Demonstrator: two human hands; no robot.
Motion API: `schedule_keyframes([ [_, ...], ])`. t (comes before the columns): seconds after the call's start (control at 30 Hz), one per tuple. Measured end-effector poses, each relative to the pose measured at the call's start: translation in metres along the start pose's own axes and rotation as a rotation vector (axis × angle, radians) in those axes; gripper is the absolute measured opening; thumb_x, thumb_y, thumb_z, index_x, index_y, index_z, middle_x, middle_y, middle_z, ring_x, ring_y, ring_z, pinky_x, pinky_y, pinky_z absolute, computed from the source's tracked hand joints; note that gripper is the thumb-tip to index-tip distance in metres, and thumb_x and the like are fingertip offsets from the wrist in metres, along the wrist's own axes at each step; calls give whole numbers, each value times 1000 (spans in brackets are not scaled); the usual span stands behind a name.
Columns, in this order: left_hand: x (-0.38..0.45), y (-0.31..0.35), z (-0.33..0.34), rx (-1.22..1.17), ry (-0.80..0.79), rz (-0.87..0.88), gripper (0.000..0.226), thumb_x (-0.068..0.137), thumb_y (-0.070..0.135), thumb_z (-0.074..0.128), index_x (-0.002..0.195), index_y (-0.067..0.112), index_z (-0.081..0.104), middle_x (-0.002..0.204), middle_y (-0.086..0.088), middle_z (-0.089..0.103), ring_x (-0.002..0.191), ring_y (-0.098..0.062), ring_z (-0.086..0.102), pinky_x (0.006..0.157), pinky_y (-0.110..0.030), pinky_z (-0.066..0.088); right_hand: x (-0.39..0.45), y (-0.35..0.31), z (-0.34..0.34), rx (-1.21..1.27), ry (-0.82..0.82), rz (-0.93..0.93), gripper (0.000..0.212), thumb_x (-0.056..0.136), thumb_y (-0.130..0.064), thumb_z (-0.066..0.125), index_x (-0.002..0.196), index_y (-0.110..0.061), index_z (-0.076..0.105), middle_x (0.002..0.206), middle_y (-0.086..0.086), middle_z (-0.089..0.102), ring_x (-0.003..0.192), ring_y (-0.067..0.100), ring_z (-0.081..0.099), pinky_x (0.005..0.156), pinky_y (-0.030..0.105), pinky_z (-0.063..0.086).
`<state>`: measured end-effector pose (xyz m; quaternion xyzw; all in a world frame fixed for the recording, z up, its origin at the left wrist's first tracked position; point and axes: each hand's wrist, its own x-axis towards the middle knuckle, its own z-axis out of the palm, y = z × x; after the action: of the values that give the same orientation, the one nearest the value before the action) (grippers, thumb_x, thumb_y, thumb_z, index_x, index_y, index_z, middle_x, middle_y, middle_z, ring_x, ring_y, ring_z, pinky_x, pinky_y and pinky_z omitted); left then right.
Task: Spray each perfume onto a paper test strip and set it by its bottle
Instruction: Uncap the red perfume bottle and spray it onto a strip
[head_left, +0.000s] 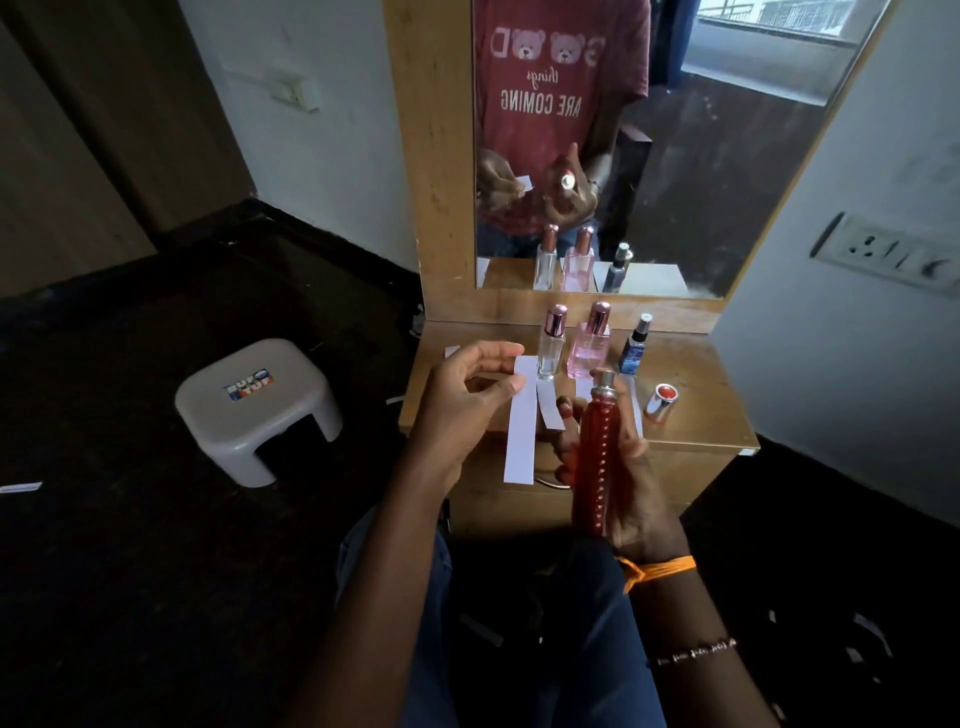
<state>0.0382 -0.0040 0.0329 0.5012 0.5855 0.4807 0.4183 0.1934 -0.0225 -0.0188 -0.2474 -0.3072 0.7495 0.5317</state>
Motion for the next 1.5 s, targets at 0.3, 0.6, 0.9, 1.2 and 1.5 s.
schedule_keyframes([
  [0.3, 2, -3, -1, 11, 23, 4, 26, 85, 14, 64, 95, 38, 62, 99, 18, 62, 99, 4, 54, 88, -31, 46, 10, 7, -3, -103, 232, -38, 91, 39, -61, 83, 112, -16, 54, 83, -1, 63, 72, 11, 61, 63, 26, 51],
  [0.6, 3, -3, -1, 22, 36, 12, 27, 86, 12, 63, 94, 37, 62, 99, 19, 62, 95, 8, 53, 87, -31, 46, 11, -2, 4, -12, 397, -19, 55, 70, -48, 63, 111, -12, 61, 90, 5, 61, 74, 16, 60, 69, 32, 55],
  [0.9, 1, -1, -4, 13, 34, 2, 25, 85, 11, 62, 98, 32, 65, 100, 13, 66, 100, 3, 56, 97, -44, 45, 4, -7, 8, 312, 72, 124, 58, 92, -43, 28, 118, -5, 65, 118, 17, 66, 93, 31, 70, 70, 43, 59],
  [1.2, -1, 2, -5, 36, -13, 1, 25, 85, 13, 63, 99, 34, 63, 99, 13, 65, 102, -1, 55, 98, -40, 43, -3, -9, 2, -117, -64, -33, 82, 61, -20, 76, 134, -37, 42, 112, 5, 70, 93, 28, 70, 67, 42, 59],
  [1.5, -3, 7, -3, 42, -27, 12, 27, 84, 14, 65, 102, 33, 63, 99, 13, 66, 105, -4, 57, 100, -44, 41, -1, -7, -3, 69, -156, -52, 74, 60, -21, 80, 129, -25, 53, 116, 12, 66, 100, 36, 67, 75, 50, 56],
])
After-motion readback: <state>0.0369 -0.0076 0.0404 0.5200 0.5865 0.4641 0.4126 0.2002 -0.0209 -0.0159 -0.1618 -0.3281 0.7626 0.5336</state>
